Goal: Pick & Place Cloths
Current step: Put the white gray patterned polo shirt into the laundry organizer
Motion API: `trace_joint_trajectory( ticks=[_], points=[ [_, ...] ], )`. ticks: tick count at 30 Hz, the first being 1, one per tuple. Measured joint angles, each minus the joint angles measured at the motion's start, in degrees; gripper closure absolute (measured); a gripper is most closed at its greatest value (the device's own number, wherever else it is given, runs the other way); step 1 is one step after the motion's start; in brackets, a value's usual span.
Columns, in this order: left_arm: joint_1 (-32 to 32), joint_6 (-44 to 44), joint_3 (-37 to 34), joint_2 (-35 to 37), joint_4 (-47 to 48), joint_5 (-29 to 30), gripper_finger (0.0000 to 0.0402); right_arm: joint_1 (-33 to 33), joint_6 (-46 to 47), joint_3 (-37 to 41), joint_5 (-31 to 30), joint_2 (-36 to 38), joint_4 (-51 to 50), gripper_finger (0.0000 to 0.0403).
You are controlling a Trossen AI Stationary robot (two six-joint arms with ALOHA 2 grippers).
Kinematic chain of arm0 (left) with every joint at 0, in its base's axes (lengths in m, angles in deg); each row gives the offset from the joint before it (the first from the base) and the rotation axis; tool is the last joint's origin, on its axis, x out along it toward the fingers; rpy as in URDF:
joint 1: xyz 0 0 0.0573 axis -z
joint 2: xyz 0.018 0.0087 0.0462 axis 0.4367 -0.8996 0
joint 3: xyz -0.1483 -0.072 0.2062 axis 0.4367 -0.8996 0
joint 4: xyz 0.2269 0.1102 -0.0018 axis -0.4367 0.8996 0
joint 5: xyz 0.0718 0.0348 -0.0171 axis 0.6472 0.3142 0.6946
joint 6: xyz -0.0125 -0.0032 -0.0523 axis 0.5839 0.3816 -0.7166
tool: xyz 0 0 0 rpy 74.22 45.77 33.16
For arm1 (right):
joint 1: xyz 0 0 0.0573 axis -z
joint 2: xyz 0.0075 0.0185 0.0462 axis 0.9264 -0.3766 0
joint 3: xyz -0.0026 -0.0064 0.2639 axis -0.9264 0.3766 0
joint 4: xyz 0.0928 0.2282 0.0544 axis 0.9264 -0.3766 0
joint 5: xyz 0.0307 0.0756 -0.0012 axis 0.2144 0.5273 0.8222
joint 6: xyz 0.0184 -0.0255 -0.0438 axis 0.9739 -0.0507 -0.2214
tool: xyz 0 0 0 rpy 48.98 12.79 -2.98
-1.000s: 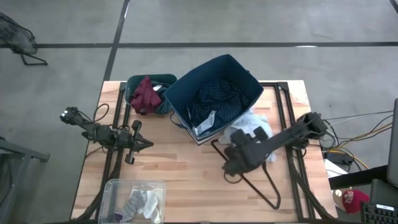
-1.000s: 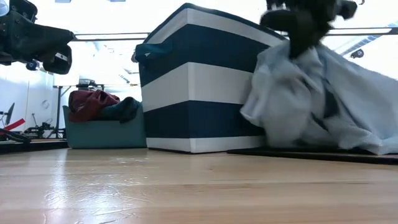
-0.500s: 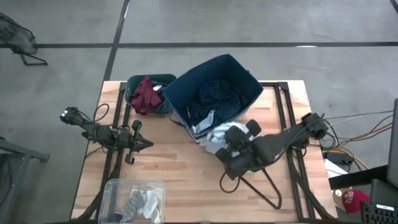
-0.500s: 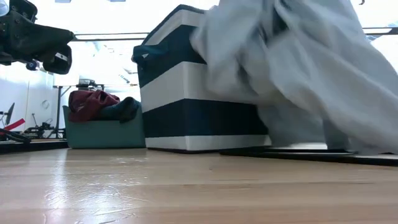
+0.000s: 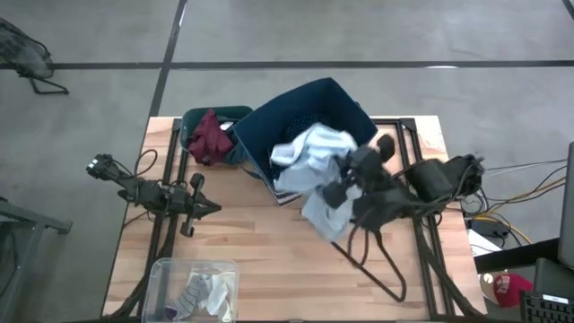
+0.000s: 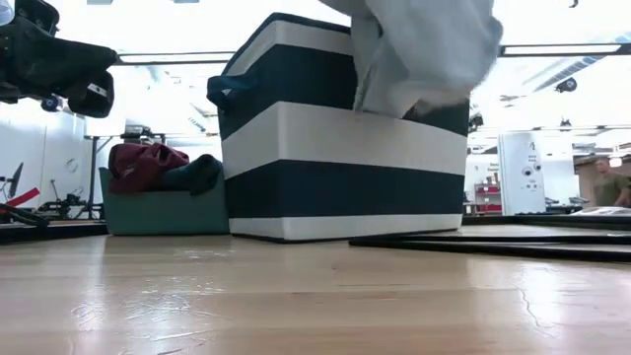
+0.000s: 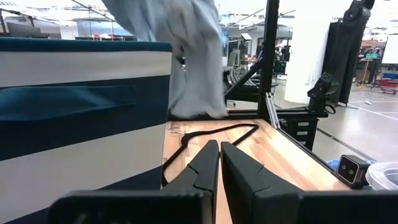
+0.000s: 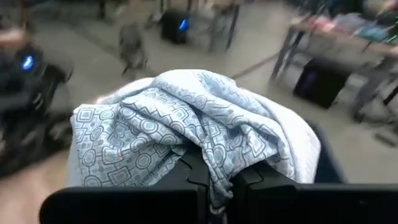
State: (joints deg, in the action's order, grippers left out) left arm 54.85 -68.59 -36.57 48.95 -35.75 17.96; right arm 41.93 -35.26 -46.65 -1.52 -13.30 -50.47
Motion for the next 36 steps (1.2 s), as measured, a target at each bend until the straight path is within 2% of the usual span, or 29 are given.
trace_joint_trajectory(
  ticks=[4,8,15,19,24,26,28,31,36],
  points=[
    [0.0,0.0,0.0,0.0,0.0,0.0,0.0376,2.9,-7.5,0.3,-7.1,3.4,7.1,0.0392],
    [0.0,0.0,0.0,0.0,0.0,0.0,0.0376,6.2,-13.6,0.2,-17.3,4.6,10.9,0.0392],
    [0.0,0.0,0.0,0.0,0.0,0.0,0.0376,14.0,-29.3,0.3,-21.1,5.1,23.3,0.0392],
    [0.0,0.0,0.0,0.0,0.0,0.0,0.0376,18.5,-43.9,0.3,-15.9,4.9,37.2,0.0392],
    [0.0,0.0,0.0,0.0,-0.1,0.0,0.0376,22.4,-60.8,0.4,-4.3,4.2,58.7,0.0392],
    [0.0,0.0,0.0,0.0,-0.1,0.0,0.0376,23.3,-63.6,0.4,0.3,3.8,64.0,0.0392],
    [0.0,0.0,0.0,0.0,-0.1,0.0,0.0376,24.2,-64.5,0.4,4.1,3.8,66.0,0.0392],
    [0.0,0.0,0.0,0.0,-0.1,0.0,0.0376,24.7,-61.5,1.5,5.8,3.6,64.3,0.0392],
    [0.0,0.0,0.0,0.0,-0.1,0.0,0.0376,24.9,-52.1,5.6,6.0,3.5,52.6,0.0391]
  ],
)
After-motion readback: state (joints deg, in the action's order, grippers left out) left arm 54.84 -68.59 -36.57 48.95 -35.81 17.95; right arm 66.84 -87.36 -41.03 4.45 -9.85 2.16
